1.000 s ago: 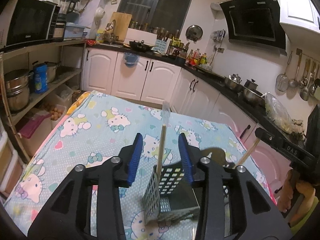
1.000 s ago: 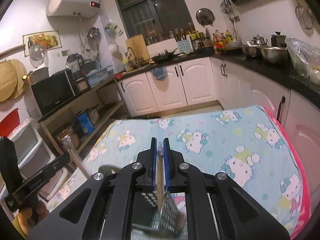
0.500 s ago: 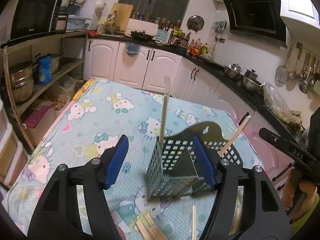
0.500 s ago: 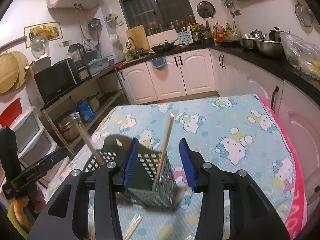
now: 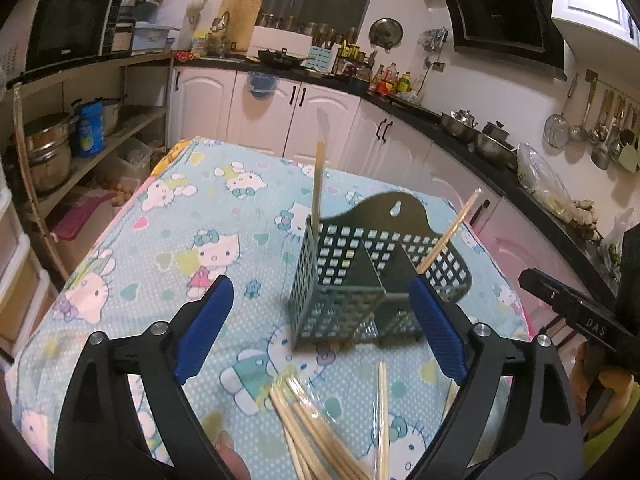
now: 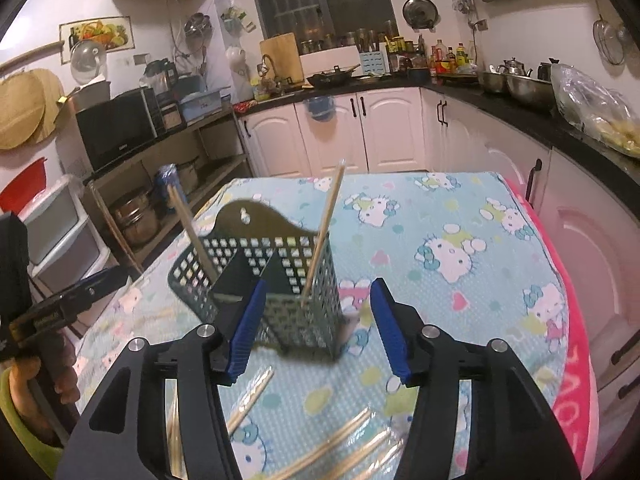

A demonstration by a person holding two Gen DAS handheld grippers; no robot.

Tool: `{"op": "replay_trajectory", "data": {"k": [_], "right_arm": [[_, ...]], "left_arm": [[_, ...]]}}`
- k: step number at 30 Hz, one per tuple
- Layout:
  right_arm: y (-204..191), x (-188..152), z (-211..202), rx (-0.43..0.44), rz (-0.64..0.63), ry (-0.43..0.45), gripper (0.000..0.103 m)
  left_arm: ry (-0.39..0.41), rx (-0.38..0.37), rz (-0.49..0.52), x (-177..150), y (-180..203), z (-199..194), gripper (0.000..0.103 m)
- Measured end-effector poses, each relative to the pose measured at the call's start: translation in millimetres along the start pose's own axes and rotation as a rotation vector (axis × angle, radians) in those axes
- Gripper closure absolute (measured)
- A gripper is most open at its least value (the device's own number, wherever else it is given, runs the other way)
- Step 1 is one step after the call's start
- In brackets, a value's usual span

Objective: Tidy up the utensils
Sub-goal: 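Move both open tools back down to the chopstick pile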

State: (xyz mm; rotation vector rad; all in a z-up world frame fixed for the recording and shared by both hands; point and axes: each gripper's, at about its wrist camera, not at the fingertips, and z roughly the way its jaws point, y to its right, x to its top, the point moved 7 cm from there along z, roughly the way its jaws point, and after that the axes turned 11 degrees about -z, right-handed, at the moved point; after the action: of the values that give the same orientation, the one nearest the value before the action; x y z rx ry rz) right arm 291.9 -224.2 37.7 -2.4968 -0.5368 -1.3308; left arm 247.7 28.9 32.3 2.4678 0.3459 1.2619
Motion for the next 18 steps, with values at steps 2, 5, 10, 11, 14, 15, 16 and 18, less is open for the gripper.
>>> {"op": "replay_trajectory", "data": {"k": [2,5,10,11,14,15,16,18], "right_arm": [[-2.8,-8.3,-2.6,0.008,0.0,-0.011,0.05],[-7.1,-17.4,-5.9,0.013,-0.007,-0.024,0.05],[-14.2,-31.1,-9.9,0.025,-0.017,-0.039,0.05],[-16.3,-33.6,-10.4,0.028,-0.018,-0.043,0.05],[-19.6,-43.5,-9.5,0.037,-0.02,-0.061,0.05],[-20.2,-47.5,-9.3,0.04,-0.02,-0.068,0.05],[-20.8,-50.6,-9.0,0.042,-0.019,-0.073,0.05],[-22.0,-57.4,-8.5,0.047,-0.018,-0.086,0.05]], "left_arm": [[-0.013,0.0,-0.006,-5.6,-1.7,-0.8,0.02],[-0.025,0.001,-0.008,-13.7,-3.5,-2.3,0.018],[-0.047,0.011,-0.009,-26.7,-8.8,-3.4,0.018],[-0.052,0.013,-0.011,-29.0,-10.0,-3.3,0.018],[-0.067,0.018,-0.017,-36.4,-14.8,-3.1,0.018],[-0.072,0.02,-0.018,-39.0,-16.5,-3.3,0.018],[-0.079,0.021,-0.019,-41.6,-17.7,-3.1,0.018],[-0.091,0.026,-0.019,-46.3,-20.3,-2.5,0.018]]}}
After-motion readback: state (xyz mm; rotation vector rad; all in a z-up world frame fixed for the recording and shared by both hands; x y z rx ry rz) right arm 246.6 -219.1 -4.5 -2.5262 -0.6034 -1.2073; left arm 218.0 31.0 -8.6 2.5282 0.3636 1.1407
